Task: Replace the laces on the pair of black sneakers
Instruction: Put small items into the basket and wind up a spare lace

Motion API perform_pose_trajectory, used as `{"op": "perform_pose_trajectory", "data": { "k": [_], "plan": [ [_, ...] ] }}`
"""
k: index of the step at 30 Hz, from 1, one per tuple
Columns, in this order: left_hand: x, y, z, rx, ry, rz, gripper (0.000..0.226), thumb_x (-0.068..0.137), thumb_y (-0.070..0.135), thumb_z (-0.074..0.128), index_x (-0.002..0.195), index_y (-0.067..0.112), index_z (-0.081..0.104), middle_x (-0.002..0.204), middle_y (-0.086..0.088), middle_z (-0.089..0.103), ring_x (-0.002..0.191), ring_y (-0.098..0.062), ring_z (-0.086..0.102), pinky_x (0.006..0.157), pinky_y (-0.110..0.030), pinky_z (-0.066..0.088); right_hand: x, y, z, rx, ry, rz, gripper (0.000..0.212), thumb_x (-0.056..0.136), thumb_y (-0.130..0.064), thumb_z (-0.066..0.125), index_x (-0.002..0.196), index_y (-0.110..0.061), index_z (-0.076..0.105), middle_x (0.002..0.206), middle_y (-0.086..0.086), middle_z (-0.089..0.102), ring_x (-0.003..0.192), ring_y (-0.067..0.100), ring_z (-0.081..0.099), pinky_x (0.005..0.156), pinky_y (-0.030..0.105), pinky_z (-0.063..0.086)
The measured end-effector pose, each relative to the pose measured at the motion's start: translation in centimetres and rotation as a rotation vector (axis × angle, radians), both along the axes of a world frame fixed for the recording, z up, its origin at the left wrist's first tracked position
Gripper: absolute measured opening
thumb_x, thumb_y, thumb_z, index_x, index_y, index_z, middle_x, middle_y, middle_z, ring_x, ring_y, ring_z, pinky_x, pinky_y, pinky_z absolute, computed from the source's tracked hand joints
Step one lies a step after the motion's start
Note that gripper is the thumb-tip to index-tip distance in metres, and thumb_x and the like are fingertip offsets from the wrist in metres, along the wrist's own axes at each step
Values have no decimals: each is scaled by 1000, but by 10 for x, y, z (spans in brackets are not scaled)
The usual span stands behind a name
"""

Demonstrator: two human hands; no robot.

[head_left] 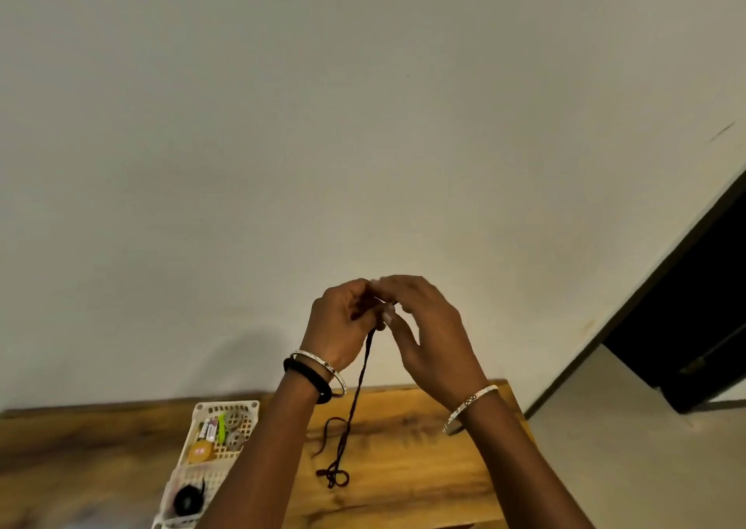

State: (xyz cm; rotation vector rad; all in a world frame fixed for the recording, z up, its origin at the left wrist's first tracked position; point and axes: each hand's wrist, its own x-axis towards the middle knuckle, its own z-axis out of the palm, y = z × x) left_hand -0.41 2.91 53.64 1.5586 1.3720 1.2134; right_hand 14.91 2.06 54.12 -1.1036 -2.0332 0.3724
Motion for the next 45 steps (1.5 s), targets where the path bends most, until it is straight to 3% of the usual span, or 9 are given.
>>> {"op": "perform_pose_trajectory", "data": {
  "k": [7, 13, 19, 28, 32, 35, 38, 41, 45],
  "plan": [
    [-13, 0, 32, -1, -15, -20, 27, 91, 2, 64, 112, 15, 53, 75, -7, 72, 58, -20, 66, 62, -31, 57, -5, 11, 36, 67, -239, 39, 38, 91, 5, 64, 123, -15, 73, 103, 8, 75, 95, 27, 70, 83, 41, 57],
    [-15, -1, 47, -32, 93, -83, 13, 96, 34, 62, 103, 26, 69, 73, 3, 69, 60, -9, 57, 56, -24, 45, 14, 26, 50, 37, -121, -98, 25, 92, -3, 66, 106, -19, 80, 86, 0, 77, 79, 15, 70, 77, 34, 55],
    [-14, 7, 58, 121, 338, 36, 6, 90, 27, 71, 90, 30, 76, 80, 17, 69, 79, 6, 59, 67, -7, 41, 46, 30, 49, -225, -96, 56, 37, 100, 0, 46, 107, -28, 70, 94, -1, 67, 85, 17, 64, 77, 28, 56],
    [29, 7, 59, 148, 188, 9, 20, 101, 24, 54, 90, 22, 71, 73, 10, 68, 63, -1, 60, 58, -11, 44, 65, 12, 83, -636, 789, 327, 21, 95, -17, 63, 98, 0, 75, 83, 12, 68, 79, 26, 67, 86, 41, 60],
    [42, 9, 53, 154, 241, 20, 21, 101, 28, 54, 89, 26, 71, 77, 7, 69, 69, -6, 62, 61, -22, 50, 79, 17, 84, -376, 477, 16, 12, 86, -29, 78, 87, -17, 75, 83, -2, 73, 81, 15, 69, 73, 25, 58],
    [50, 11, 52, 180, 357, 36, 20, 100, 28, 55, 86, 30, 70, 79, 11, 66, 77, -6, 62, 72, -27, 53, 81, 14, 76, -43, 250, -85, 18, 91, -44, 69, 105, -32, 70, 103, -19, 67, 98, 1, 63, 80, 14, 50],
    [57, 14, 53, 228, 423, 52, 18, 99, 31, 56, 85, 31, 67, 78, 14, 63, 77, -4, 60, 74, -29, 53, 80, 11, 73, -153, 102, -40, 31, 94, -51, 60, 117, -33, 70, 109, -25, 64, 98, -8, 61, 79, 7, 46],
    [60, 16, 56, 254, 456, 45, 17, 99, 32, 55, 88, 29, 68, 81, 14, 63, 79, -5, 59, 75, -29, 52, 84, 13, 66, -255, -78, -85, 21, 101, -33, 60, 113, -27, 75, 90, -15, 72, 77, -2, 66, 71, 11, 50],
    [63, 19, 58, 244, 417, 0, 15, 98, 31, 57, 90, 28, 69, 80, 15, 65, 80, -2, 60, 72, -22, 50, 100, 12, 69, -464, 115, -16, 17, 100, -19, 61, 101, -18, 78, 79, -3, 75, 63, 8, 67, 71, 28, 59]
  ]
}}
